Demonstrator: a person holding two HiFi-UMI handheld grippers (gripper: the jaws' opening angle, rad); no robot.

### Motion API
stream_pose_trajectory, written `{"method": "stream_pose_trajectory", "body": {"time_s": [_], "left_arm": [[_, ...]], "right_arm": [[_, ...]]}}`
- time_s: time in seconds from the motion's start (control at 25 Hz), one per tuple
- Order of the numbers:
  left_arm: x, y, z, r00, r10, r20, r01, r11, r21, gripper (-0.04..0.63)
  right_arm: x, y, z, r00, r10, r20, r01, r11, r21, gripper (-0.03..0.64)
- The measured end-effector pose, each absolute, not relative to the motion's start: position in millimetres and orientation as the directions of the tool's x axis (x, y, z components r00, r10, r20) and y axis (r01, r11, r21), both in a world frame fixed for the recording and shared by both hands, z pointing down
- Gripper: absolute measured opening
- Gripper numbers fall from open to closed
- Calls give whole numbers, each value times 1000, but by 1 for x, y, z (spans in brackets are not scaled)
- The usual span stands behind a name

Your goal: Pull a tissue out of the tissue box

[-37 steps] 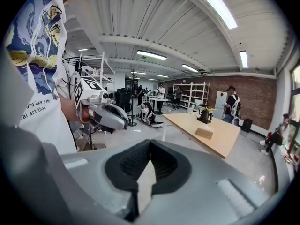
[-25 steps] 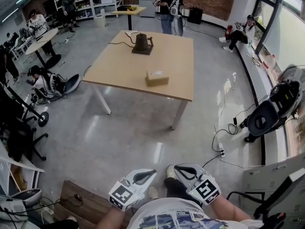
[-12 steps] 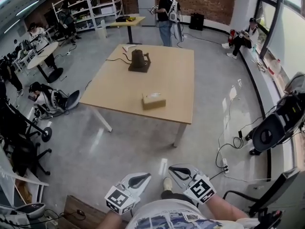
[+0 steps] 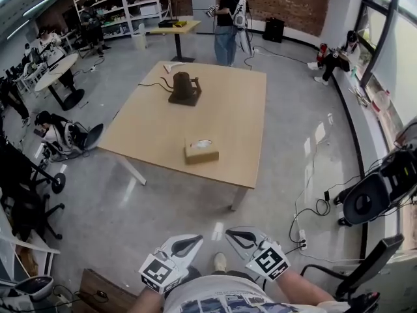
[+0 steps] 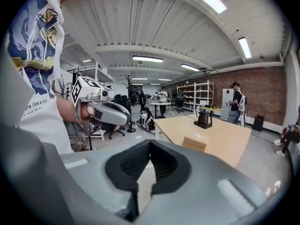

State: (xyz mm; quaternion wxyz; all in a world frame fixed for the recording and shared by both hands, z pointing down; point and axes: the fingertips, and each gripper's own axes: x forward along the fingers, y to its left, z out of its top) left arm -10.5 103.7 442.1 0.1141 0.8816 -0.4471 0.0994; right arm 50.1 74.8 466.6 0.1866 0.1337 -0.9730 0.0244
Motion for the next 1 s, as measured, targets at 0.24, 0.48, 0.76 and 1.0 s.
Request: {"method": "stream_pose_trajectory", "body": {"time_s": [0.24, 0.48, 0.76, 1.0], "left_arm": [[-31, 72, 451, 575, -764, 293, -815, -565, 126, 5], [-66, 28, 456, 592, -757, 277, -804, -577, 142, 5], [-111, -29, 448, 652, -716, 252, -754, -646, 117, 5], [-167, -62, 451, 671, -691, 268, -730, -678, 80, 5]], "right_arm": [[36, 42, 475, -891, -245, 382, -270, 963, -14, 3], [6, 3, 477, -877, -263, 403, -290, 957, -6, 3], [-38, -46, 463, -845, -337, 415, -360, 933, 25, 3], [-85, -71, 457, -818, -390, 422, -427, 904, 8, 3]]}}
